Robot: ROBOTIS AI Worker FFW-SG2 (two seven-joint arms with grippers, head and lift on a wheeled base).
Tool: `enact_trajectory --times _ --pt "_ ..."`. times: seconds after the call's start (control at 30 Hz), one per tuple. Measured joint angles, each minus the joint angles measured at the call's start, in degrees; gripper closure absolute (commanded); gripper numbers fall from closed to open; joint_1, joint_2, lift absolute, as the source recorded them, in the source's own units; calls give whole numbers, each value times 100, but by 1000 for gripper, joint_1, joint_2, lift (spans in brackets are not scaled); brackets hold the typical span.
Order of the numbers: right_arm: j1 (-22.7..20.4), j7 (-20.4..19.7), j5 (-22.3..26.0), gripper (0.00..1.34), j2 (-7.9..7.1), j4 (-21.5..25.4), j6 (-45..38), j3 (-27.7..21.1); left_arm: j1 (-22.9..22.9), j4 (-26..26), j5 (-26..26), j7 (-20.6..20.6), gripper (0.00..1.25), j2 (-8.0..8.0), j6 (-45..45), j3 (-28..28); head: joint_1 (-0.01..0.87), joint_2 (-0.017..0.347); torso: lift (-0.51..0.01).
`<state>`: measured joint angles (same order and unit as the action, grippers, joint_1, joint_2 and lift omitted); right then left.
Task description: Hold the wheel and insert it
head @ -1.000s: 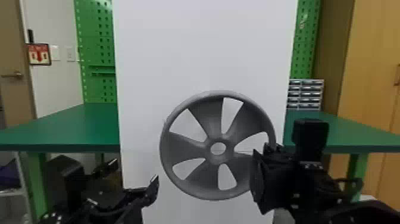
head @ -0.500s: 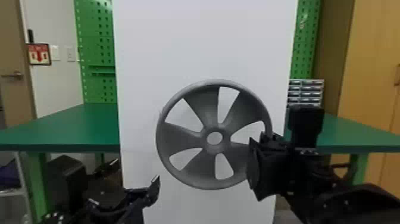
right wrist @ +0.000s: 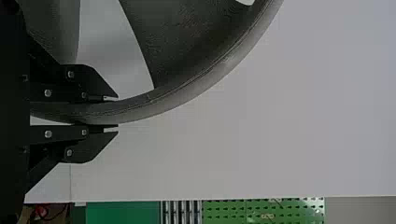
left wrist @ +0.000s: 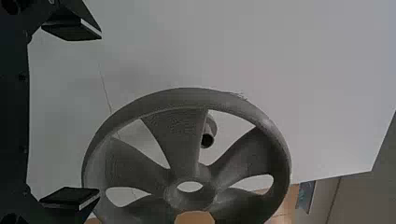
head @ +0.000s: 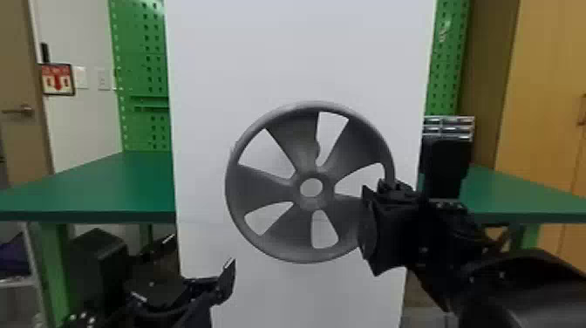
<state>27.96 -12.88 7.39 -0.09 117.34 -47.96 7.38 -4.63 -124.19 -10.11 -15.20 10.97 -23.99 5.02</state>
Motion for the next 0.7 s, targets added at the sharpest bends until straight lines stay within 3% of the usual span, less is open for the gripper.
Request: enact_trajectory --times 0.7 --pt "485 -96 -56 1168 0 -2 -357 32 -1 9 1 26 101 19 0 35 210 9 -442"
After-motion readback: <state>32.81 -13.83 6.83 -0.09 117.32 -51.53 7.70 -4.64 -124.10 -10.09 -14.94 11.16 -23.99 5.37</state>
